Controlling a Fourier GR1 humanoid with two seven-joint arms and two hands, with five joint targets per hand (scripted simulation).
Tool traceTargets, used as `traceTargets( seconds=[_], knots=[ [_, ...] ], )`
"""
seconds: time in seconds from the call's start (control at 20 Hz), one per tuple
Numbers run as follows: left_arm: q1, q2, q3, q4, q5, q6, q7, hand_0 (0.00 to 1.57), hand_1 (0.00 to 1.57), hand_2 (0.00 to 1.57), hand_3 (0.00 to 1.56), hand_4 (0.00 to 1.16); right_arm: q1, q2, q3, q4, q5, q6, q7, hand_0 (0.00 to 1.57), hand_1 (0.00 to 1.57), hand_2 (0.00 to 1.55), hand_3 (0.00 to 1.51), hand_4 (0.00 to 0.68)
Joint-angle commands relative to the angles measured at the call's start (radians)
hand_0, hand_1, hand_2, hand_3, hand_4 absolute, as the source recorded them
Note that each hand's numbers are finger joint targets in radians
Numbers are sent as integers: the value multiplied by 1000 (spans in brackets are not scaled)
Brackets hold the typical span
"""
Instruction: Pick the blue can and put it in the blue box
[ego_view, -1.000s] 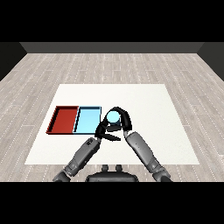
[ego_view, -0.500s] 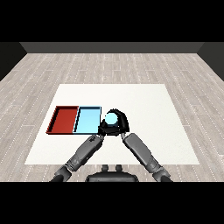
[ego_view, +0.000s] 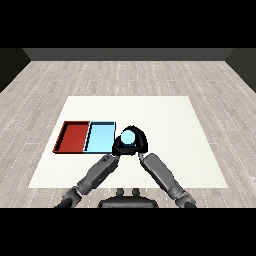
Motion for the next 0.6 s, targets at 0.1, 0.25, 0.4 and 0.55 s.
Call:
traceTargets(
  seconds=[0.1, 0.25, 0.4, 0.55],
  knots=[
    [-62, -10, -62, 33, 85, 67, -71, 1571, 1571, 1571, 1510, 1030, -1, 9, 14, -1, -46, 0, -45, 1421, 1421, 1441, 1394, 598],
    [-69, -10, -4, 101, 86, -6, -145, 1571, 1571, 1571, 1527, 1095, -33, 9, -5, -5, -74, 19, 6, 1286, 1286, 1347, 1292, 473],
    [-27, -10, 2, 68, 36, 7, -156, 1571, 1571, 1571, 1535, 1122, -18, -32, -36, -46, 3, 89, 104, 0, 0, 0, 0, 0],
    [-30, -10, 0, 72, 41, 7, -160, 1571, 1571, 1571, 1535, 1122, 7, 7, -25, -24, 61, 107, 86, 0, 0, 0, 0, 0]
  ],
)
